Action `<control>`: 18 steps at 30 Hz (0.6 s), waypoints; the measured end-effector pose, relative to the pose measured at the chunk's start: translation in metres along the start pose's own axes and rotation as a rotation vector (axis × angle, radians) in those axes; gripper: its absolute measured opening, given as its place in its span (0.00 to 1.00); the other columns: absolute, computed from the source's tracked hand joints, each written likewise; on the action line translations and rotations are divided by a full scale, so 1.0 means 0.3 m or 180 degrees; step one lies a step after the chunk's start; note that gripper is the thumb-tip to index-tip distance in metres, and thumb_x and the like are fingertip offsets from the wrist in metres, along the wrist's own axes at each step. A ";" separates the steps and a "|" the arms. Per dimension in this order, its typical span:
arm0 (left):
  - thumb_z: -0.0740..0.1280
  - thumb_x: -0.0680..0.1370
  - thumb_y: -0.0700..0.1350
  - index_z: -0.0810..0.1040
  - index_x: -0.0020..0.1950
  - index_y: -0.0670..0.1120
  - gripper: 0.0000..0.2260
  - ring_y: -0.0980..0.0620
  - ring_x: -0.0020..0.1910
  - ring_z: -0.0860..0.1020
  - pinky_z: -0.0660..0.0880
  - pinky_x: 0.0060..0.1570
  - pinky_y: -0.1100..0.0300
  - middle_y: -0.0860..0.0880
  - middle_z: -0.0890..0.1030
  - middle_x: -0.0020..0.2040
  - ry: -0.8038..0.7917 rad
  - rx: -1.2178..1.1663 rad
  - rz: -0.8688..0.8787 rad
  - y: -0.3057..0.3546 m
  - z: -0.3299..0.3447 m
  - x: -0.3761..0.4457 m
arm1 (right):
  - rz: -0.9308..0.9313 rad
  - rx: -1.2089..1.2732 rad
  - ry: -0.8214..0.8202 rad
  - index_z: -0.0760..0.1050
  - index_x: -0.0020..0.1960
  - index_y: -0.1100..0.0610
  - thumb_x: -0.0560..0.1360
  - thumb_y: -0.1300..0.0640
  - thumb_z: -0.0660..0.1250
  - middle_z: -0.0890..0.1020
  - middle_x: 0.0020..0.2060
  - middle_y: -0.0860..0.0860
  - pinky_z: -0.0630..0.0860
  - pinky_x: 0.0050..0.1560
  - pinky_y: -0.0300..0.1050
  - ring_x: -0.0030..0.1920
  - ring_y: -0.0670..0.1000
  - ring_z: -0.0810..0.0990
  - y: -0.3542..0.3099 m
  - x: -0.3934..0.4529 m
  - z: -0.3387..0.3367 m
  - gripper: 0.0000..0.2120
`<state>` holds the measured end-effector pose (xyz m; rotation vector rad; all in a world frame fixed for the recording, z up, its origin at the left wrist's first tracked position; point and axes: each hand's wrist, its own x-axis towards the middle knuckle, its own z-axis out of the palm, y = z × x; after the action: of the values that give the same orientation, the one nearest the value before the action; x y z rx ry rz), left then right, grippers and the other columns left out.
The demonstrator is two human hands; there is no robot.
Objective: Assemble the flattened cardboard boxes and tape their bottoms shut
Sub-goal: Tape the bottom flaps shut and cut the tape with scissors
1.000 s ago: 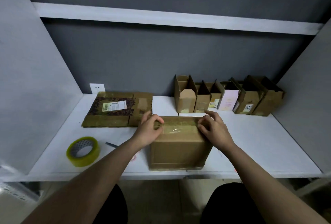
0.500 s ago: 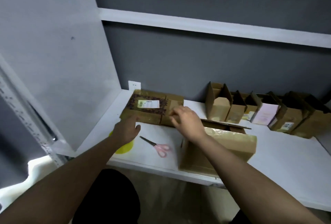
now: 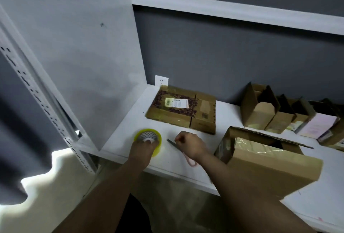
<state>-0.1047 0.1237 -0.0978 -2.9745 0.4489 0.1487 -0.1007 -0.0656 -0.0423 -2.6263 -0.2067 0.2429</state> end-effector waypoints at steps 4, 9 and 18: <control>0.66 0.77 0.42 0.70 0.71 0.51 0.22 0.39 0.64 0.73 0.73 0.61 0.49 0.41 0.74 0.67 0.0314 -0.1172 -0.0087 -0.028 -0.001 -0.006 | 0.0045 0.0382 0.0011 0.79 0.52 0.52 0.78 0.53 0.63 0.82 0.52 0.49 0.77 0.54 0.47 0.53 0.51 0.78 0.021 -0.007 -0.006 0.08; 0.69 0.75 0.41 0.75 0.66 0.54 0.20 0.47 0.57 0.79 0.75 0.55 0.54 0.46 0.80 0.58 0.0732 -0.2969 -0.0229 -0.043 -0.115 -0.052 | -0.0043 0.1018 0.0343 0.76 0.60 0.55 0.78 0.56 0.64 0.79 0.54 0.49 0.73 0.54 0.42 0.55 0.50 0.78 0.018 -0.021 -0.057 0.12; 0.70 0.75 0.37 0.74 0.60 0.64 0.23 0.59 0.52 0.79 0.76 0.53 0.66 0.54 0.80 0.53 0.1333 -0.3824 0.0745 0.123 -0.460 -0.156 | -0.1099 0.1563 0.1738 0.78 0.61 0.56 0.76 0.57 0.68 0.77 0.54 0.47 0.71 0.58 0.35 0.56 0.39 0.75 0.011 -0.211 -0.268 0.14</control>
<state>-0.1495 0.0824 0.0396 -4.1214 1.0663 -0.3164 -0.1452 -0.1173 0.0340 -2.0314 -0.3516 -0.4783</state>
